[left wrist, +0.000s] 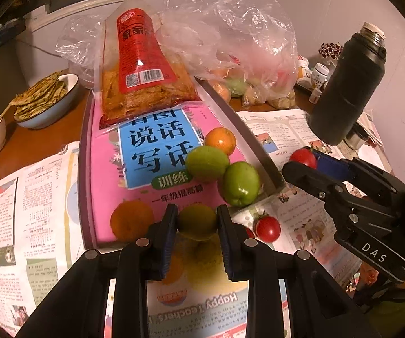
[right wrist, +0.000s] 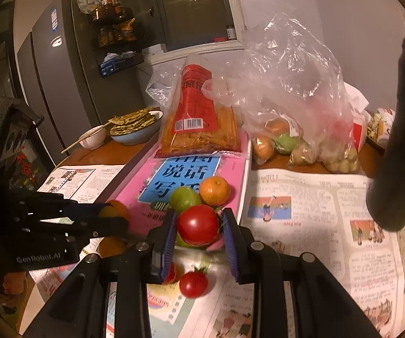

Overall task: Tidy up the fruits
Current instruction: 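Lift and carry the kiwi and tomato with both tools over the metal tray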

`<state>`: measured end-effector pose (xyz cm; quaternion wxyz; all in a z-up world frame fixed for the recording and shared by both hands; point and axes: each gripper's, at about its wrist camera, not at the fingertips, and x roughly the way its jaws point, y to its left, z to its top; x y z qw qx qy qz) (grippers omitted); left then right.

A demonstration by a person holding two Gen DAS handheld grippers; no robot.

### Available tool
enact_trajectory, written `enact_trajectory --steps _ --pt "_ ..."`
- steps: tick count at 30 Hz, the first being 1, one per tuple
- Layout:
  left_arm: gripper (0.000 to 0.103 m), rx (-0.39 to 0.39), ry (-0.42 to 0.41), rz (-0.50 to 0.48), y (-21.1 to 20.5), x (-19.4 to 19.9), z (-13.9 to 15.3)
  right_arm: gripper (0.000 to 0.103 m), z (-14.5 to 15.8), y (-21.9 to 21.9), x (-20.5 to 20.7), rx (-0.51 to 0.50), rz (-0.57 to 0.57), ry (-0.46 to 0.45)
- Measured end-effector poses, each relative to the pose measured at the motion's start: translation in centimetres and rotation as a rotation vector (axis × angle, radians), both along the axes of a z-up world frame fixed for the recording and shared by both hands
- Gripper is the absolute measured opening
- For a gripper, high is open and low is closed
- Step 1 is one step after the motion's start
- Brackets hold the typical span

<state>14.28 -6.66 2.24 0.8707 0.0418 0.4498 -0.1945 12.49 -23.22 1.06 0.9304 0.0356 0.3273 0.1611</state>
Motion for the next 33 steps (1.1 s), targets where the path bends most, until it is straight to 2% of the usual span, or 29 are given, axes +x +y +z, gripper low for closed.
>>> enact_trajectory --steps 7,13,23,33 --pt "0.029 0.006 0.011 -0.014 -1.4 1.4 -0.9 0.033 -0.3 -0.1 2.1 0.020 0.017 0.018" --pt "0.029 0.015 0.029 -0.033 -2.1 1.9 -1.9 0.033 -2.1 -0.1 3.9 0.019 0.009 0.061" --pt "0.029 0.025 0.065 -0.036 -2.6 2.9 -3.5 0.033 -3.3 0.2 5.7 0.034 -0.005 0.086" --pt "0.029 0.025 0.068 -0.033 -2.7 3.2 -3.7 0.033 -3.8 0.2 6.3 0.034 -0.023 0.095"
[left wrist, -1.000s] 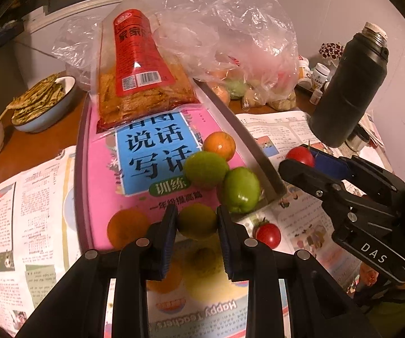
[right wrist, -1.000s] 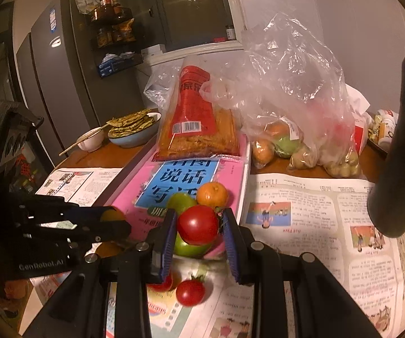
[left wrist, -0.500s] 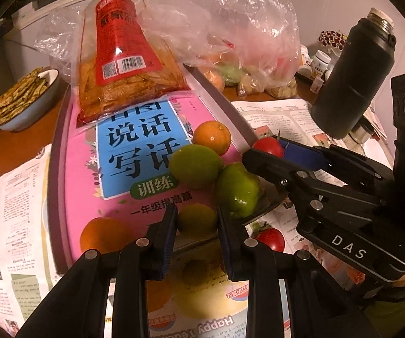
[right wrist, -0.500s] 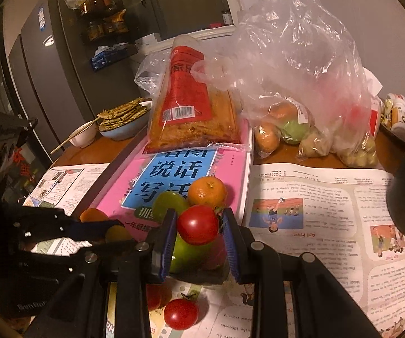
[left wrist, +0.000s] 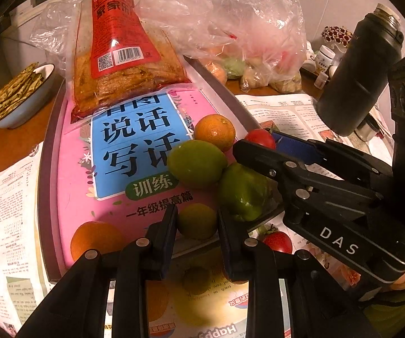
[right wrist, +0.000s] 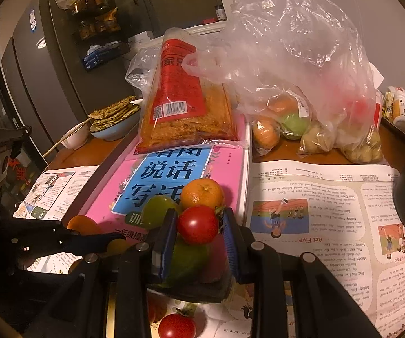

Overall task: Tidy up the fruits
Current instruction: 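Lift and carry the kiwi and tomato with both tools over the metal tray, then lower the kiwi and tomato into the tray and open both tools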

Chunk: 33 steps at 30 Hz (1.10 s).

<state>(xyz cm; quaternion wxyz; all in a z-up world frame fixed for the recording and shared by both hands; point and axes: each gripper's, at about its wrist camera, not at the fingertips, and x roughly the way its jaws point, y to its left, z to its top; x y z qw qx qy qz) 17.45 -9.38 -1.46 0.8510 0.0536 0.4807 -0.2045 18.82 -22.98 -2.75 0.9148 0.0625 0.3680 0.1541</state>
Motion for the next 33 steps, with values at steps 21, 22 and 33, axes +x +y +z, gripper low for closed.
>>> enact_trajectory --steps 21,22,33 --pt "0.029 0.016 -0.008 0.011 -0.3 0.0 0.0 0.049 0.7 -0.5 -1.8 0.018 -0.016 -0.014" --pt "0.029 0.015 -0.005 0.012 -0.3 0.0 -0.1 0.049 0.8 -0.6 -2.1 0.016 -0.018 -0.020" --pt "0.032 -0.005 0.001 0.026 0.1 0.1 -0.2 0.056 1.1 -1.4 -4.0 0.029 -0.032 -0.032"
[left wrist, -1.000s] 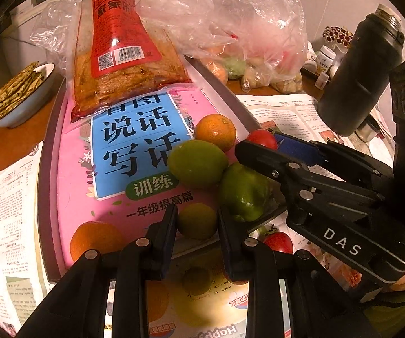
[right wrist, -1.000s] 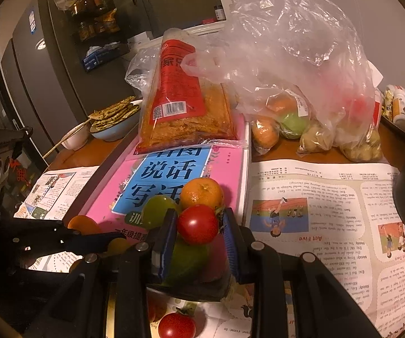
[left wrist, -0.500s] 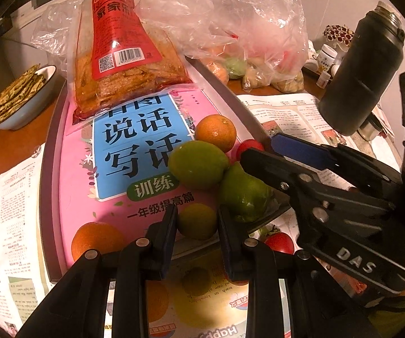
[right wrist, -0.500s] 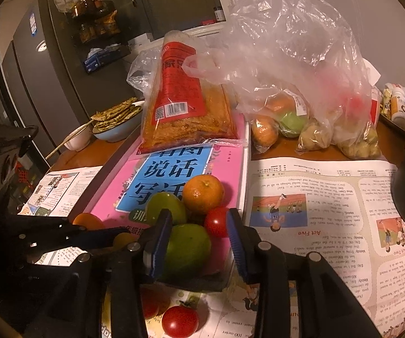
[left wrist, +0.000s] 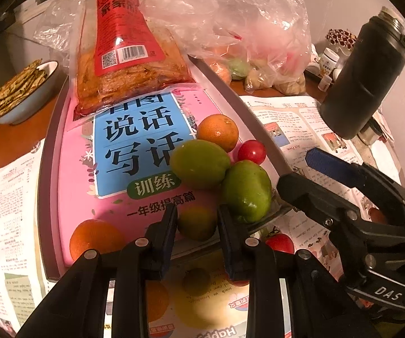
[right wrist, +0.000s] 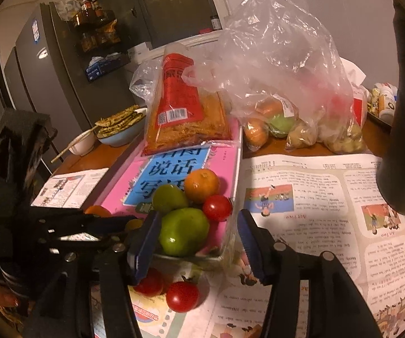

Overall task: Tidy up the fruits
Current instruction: 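Lower the kiwi and tomato into the tray and open both tools, then withdraw both tools from the tray toward the remaining fruit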

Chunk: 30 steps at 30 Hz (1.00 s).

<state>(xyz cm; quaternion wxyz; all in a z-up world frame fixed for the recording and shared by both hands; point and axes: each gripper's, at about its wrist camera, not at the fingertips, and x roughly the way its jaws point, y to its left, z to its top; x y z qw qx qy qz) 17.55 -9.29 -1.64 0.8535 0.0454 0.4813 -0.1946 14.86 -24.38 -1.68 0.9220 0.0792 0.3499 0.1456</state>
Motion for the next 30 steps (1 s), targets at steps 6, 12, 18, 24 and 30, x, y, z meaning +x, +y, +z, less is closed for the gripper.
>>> enact_trajectory --steps 6,12,18,24,30 --pt "0.039 0.002 -0.010 0.000 0.2 -0.4 0.5 0.062 -0.7 -1.0 -0.2 -0.011 -0.049 0.015" --pt "0.050 -0.015 -0.028 -0.011 0.1 -1.4 1.2 0.066 -0.6 -1.4 -0.9 -0.016 -0.058 0.005" --pt "0.056 -0.029 -0.070 -0.011 0.4 -2.5 2.7 0.069 -0.4 -1.8 -1.5 0.002 -0.075 0.001" --pt "0.066 -0.033 -0.104 -0.004 0.6 -3.3 3.8 0.074 -0.2 -1.6 -1.9 0.005 -0.078 -0.006" --pt "0.071 -0.043 -0.109 0.024 1.4 -3.7 4.1 0.075 0.0 -1.3 -2.3 0.002 -0.072 -0.012"
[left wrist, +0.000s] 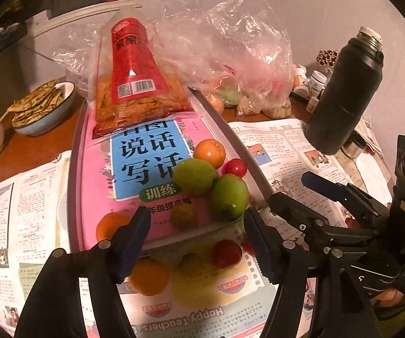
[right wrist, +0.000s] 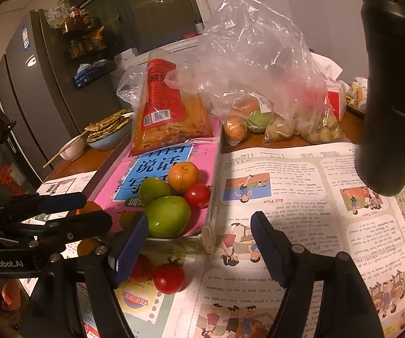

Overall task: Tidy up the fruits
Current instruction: 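Withdraw both tools from the tray toward the remaining fruit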

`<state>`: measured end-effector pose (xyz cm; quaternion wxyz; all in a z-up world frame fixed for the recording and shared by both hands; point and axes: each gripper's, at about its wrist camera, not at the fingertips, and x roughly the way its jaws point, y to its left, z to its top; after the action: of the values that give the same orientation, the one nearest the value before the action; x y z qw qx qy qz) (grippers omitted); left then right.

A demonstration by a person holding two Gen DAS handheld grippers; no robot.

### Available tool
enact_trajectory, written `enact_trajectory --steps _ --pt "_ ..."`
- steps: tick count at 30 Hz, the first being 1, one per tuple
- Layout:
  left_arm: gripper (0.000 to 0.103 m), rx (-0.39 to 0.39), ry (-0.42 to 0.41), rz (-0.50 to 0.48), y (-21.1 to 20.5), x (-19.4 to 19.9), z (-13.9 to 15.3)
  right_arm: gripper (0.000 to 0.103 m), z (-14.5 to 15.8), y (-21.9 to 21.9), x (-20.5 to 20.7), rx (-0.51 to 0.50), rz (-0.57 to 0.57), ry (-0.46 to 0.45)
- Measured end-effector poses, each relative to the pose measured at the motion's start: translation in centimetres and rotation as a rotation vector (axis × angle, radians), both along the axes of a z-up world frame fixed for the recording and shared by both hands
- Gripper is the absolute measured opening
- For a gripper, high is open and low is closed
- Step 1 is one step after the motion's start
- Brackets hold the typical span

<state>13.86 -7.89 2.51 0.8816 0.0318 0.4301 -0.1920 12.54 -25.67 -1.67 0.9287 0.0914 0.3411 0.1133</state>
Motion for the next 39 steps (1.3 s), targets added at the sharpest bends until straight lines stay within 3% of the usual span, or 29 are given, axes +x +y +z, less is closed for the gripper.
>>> enact_trajectory --steps 16,31,35,39 --pt "0.071 -0.017 -0.053 0.104 4.0 -0.6 2.4 0.079 1.6 -0.3 -1.0 0.007 -0.002 -0.043" --pt "0.073 0.000 -0.066 0.142 6.0 -1.7 2.9 0.079 2.6 1.0 -2.0 -0.003 0.035 -0.078" --pt "0.077 0.004 -0.066 0.152 6.0 -2.0 2.8 0.091 2.8 1.7 -2.4 -0.013 0.051 -0.089" --pt "0.077 0.025 -0.054 0.141 5.6 -2.4 2.3 0.091 3.0 2.2 -2.7 -0.023 0.065 -0.092"
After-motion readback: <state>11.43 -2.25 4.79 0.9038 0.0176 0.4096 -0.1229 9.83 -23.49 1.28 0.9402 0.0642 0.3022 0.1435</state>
